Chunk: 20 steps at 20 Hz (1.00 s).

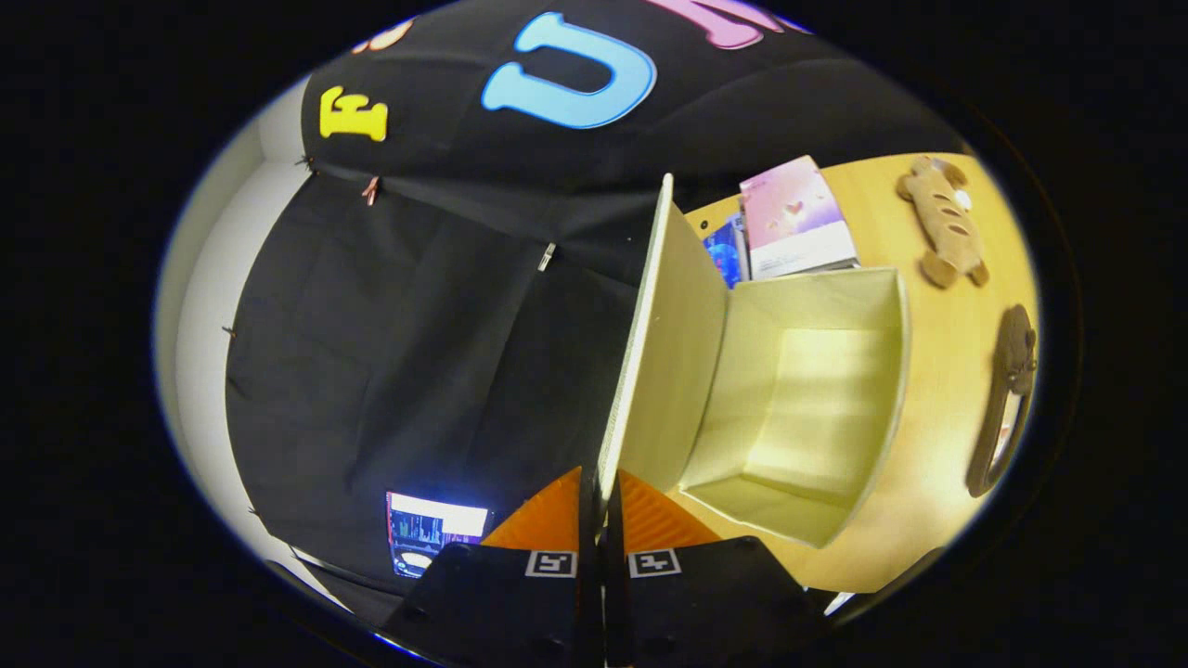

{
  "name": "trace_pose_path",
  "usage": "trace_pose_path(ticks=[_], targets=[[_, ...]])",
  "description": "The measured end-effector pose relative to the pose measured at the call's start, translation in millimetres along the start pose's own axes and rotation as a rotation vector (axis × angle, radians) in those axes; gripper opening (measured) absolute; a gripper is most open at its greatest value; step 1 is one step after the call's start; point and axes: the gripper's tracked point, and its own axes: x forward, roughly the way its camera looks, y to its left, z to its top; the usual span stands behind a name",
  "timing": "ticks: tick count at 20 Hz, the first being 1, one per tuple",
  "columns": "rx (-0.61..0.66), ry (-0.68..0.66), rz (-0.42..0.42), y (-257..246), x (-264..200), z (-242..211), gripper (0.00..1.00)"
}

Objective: Open the storage box then place both shoes into the box .Put the left shoe in first, then the right shoe, with the right side of both shoes facing outward in a uniform manner.

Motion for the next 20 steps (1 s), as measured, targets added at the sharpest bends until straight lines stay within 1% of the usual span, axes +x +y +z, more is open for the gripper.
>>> trace_pose_path(ticks=[4, 7, 11, 13, 15, 16, 18, 20], targets=[[-0.034, 0.023, 0.000, 43, 62, -3, 0.06], [-0.031, 0.052, -0.022, 55, 116, -15, 0.06], [-0.053, 0.111, -0.072, 48, 184, -34, 0.06], [-0.089, 0.140, -0.093, 38, 211, -45, 0.09], [-0.134, 0.147, -0.149, 19, 225, -47, 0.14], [-0.158, 0.136, -0.169, 10, 230, -47, 0.31], [-0.203, 0.099, -0.191, 0, 224, -40, 0.65], [-0.242, 0.045, -0.215, -9, 200, -25, 0.99]])
